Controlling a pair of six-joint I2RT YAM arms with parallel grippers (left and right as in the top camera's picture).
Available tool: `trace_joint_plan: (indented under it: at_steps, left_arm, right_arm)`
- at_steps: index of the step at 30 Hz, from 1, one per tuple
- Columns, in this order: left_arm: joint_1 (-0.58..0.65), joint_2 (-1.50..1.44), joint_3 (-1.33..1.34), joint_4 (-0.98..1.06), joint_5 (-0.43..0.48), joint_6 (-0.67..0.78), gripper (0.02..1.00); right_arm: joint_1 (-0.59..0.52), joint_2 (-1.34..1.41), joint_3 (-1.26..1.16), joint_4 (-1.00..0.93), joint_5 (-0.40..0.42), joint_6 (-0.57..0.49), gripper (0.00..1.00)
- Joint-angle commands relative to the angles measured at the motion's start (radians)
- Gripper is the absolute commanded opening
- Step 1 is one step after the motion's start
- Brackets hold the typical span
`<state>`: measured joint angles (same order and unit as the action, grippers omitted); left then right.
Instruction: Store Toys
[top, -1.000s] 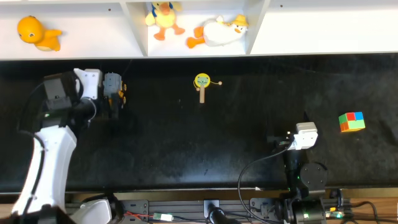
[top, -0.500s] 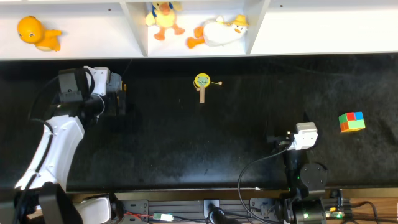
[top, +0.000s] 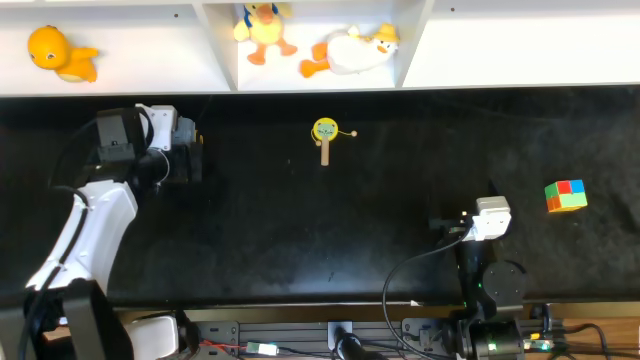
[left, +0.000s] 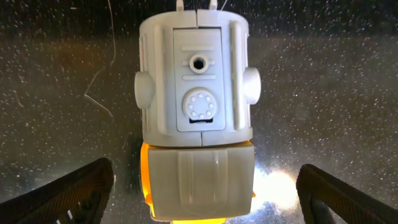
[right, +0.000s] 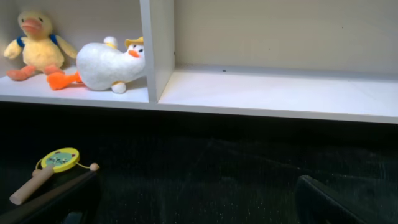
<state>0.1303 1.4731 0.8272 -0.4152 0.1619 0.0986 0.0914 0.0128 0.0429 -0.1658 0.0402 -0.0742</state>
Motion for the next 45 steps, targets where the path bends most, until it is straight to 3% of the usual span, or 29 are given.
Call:
trace_joint_plan:
  at_steps: [1,5,9,18,25,45]
  left_arm:
    - [-0.003,0.009,-0.005,0.026,-0.007,-0.022,0.95]
    - [-0.003,0.009,-0.005,0.045,-0.007,-0.022,0.836]
    - [-0.003,0.009,-0.005,0.047,-0.011,-0.022,0.577]
    - [-0.003,0.008,-0.005,0.048,-0.011,-0.022,0.371]
    - [-0.003,-0.018,-0.005,0.034,-0.01,-0.022,0.316]
    - [-0.003,-0.311,-0.005,-0.107,-0.074,-0.03,0.294]
  right_arm:
    - [-0.006,-0.008,0.001,0.005,-0.006,0.008,0.996]
    - [-0.006,-0.008,0.001,0.005,-0.006,0.008,0.993]
    - [-0.006,-0.008,0.001,0.005,-0.006,0.008,0.996]
    - [-0.006,-0.008,0.001,0.005,-0.006,0.008,0.996]
    - [-0.006,-0.008,0.001,0.005,-0.006,0.008,0.996]
    - [-0.006,-0.008,0.001,0.005,-0.006,0.008,0.993]
